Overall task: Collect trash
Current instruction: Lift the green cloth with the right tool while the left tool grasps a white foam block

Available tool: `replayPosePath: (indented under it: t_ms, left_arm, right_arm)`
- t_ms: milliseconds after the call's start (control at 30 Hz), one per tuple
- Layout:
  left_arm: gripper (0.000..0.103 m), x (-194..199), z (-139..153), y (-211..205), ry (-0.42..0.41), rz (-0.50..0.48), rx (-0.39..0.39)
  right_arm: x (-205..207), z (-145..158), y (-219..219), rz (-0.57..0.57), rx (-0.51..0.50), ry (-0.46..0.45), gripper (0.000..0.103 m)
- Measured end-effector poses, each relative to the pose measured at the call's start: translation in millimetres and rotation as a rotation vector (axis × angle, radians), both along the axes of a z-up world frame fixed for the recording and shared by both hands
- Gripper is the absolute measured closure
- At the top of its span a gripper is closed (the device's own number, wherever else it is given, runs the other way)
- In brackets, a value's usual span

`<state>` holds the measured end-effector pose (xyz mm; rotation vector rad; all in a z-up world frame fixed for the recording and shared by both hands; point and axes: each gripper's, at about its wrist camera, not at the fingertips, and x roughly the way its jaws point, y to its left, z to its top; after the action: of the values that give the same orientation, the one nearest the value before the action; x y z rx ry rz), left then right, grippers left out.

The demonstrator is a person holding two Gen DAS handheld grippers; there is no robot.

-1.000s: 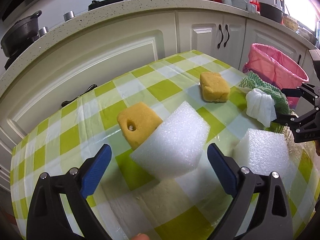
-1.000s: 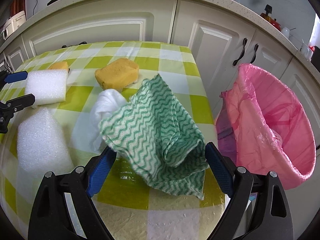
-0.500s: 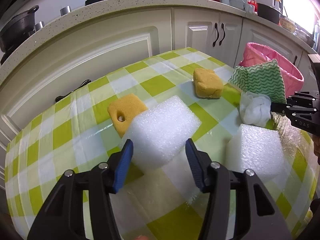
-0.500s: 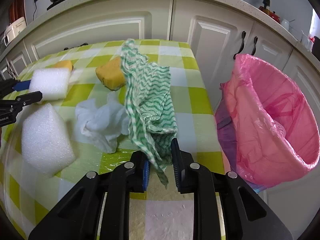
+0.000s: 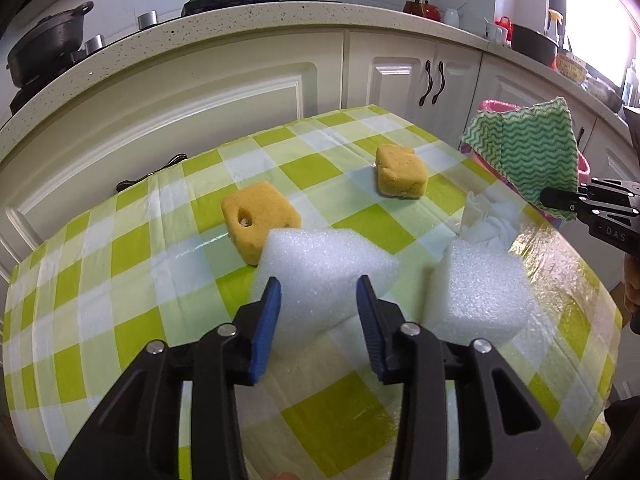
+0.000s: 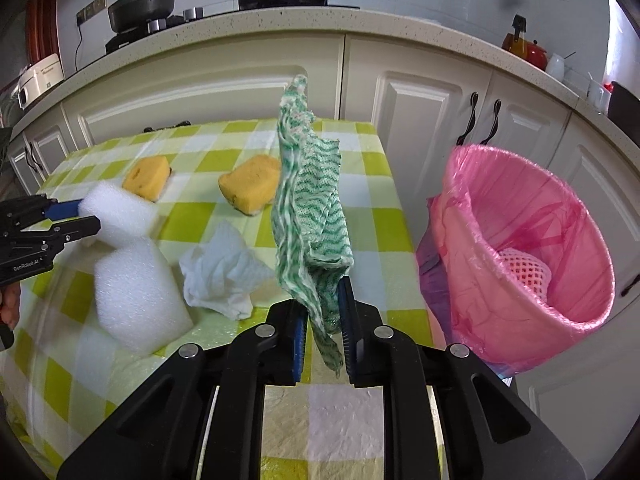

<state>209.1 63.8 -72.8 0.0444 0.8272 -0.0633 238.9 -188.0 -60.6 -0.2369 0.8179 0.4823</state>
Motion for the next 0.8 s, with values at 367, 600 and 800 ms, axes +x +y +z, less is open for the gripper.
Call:
replayPosePath:
  t_ms: [367,600,800]
  left_arm:
    - [0.076,-14,7,2,-0.011,-0.006,-0.044]
    - [0.079,-21,14,4,-0.028,0.003,-0.057]
    - [0.062,-23,3,0,0.002,0.002,-0.041]
  right_arm:
    - [-12,20,-7,-0.015,0.040,-0.029,0.086]
    - [-13,25,-15,-0.027,0.060,-0.032,0.086]
    - [-15,20,-20,-0.029,0.065,-0.022,0.086]
